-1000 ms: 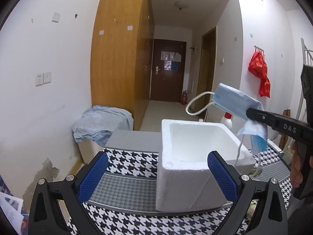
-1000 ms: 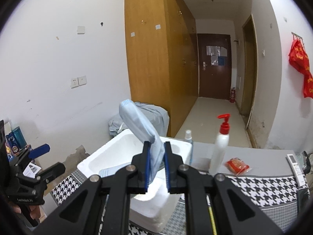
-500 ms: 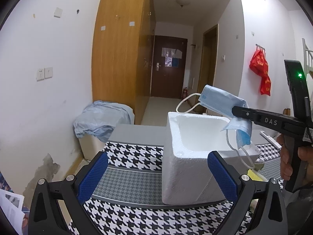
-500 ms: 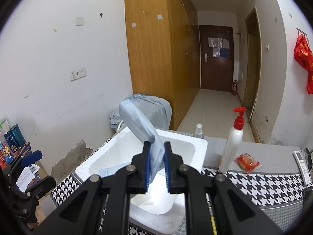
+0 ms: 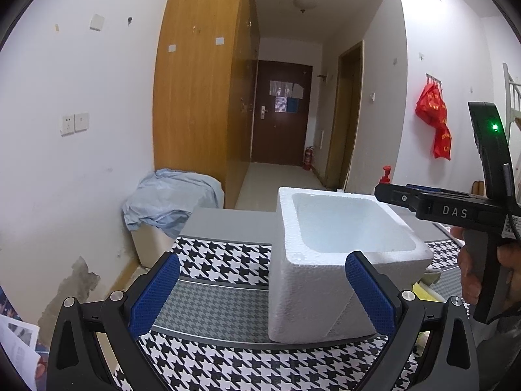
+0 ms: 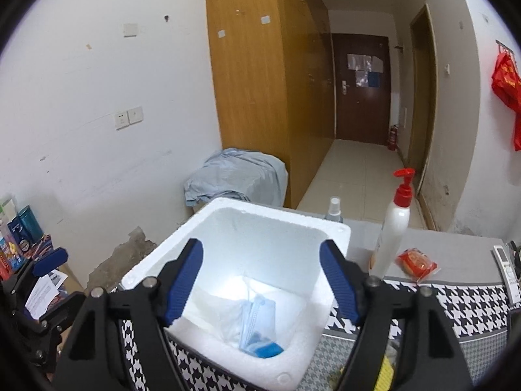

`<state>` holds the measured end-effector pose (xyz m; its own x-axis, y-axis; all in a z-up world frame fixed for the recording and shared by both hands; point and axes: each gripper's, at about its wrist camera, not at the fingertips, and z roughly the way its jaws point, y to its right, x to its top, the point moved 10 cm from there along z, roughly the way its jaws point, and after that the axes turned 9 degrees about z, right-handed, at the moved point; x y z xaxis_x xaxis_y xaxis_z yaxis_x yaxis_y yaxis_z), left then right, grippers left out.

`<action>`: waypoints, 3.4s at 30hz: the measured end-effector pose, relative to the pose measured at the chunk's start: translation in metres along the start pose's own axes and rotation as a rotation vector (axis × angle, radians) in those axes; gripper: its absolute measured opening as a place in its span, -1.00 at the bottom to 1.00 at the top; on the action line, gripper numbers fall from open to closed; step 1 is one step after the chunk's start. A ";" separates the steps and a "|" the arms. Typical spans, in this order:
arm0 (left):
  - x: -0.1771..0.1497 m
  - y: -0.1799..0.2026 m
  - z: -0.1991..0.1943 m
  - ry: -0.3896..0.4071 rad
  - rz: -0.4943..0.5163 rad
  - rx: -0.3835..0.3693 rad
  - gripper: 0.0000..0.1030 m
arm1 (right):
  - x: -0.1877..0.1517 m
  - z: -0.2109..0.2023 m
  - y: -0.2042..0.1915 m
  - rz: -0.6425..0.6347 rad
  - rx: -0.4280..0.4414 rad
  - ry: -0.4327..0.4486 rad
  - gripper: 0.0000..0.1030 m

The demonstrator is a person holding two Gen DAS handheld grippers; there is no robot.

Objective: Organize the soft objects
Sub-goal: 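Lower the blue mask into the foam box and open the right gripper, then withdraw both grippers from the foam box back toward the table items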

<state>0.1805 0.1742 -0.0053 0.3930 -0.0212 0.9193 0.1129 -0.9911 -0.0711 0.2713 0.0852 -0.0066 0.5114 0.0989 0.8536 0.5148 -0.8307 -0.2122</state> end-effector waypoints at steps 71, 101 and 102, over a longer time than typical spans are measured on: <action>-0.024 0.116 -0.051 0.123 0.053 -0.097 0.98 | -0.091 -0.141 0.086 0.048 -0.029 0.177 1.00; -0.064 0.205 0.003 -0.027 0.109 -0.303 0.98 | -0.128 -0.146 0.159 0.105 -0.233 0.119 1.00; -0.066 0.208 0.006 -0.041 0.103 -0.309 0.98 | -0.129 -0.145 0.162 0.108 -0.236 0.119 1.00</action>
<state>0.1839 -0.0296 -0.0829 0.4252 -0.1242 0.8965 -0.2093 -0.9772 -0.0361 0.1885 -0.1415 -0.0819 0.4633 -0.0500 0.8848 0.2807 -0.9387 -0.2001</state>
